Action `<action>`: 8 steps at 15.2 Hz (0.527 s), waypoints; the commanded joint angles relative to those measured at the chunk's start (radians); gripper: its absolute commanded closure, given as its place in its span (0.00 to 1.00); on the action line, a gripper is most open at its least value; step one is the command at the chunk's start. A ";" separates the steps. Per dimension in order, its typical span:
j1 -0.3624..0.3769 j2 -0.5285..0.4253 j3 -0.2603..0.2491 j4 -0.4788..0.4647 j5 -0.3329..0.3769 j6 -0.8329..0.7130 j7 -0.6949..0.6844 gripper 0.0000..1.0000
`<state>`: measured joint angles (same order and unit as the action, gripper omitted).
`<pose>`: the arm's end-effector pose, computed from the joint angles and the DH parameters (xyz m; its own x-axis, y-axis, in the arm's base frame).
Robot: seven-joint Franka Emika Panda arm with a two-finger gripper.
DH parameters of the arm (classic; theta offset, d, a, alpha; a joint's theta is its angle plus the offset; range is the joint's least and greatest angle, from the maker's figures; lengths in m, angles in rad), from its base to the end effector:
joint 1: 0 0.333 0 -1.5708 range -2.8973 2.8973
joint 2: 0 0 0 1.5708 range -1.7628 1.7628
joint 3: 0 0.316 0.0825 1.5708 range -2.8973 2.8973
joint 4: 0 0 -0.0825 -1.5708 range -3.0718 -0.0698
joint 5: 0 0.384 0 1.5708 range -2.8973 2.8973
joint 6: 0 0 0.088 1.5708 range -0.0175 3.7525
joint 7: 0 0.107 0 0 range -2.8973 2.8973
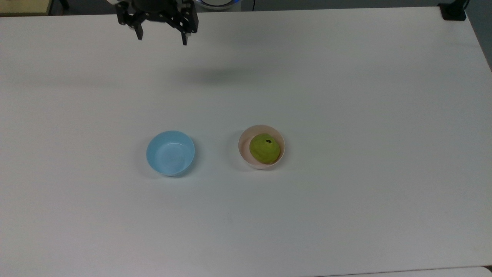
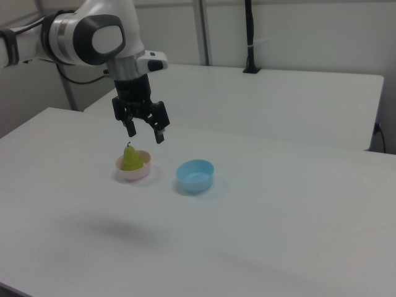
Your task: Pick up a pear from the bowl
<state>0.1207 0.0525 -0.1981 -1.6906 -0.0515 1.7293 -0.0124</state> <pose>0.5758 -0.0470 0.5522 0.9983 -0.0567 -0.0138 -0.0558 -0.9966 0.0609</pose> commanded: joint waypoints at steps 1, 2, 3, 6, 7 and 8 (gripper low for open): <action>0.152 0.130 -0.107 0.120 0.102 0.065 0.002 0.00; 0.196 0.186 -0.124 0.146 0.134 0.120 0.006 0.00; 0.226 0.229 -0.133 0.163 0.137 0.154 0.006 0.00; 0.305 0.331 -0.138 0.177 0.137 0.255 0.005 0.00; 0.327 0.363 -0.138 0.177 0.137 0.289 0.005 0.00; 0.347 0.392 -0.138 0.177 0.137 0.314 0.008 0.00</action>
<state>0.4098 0.3814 -0.3036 -1.5420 0.0693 1.9984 -0.0112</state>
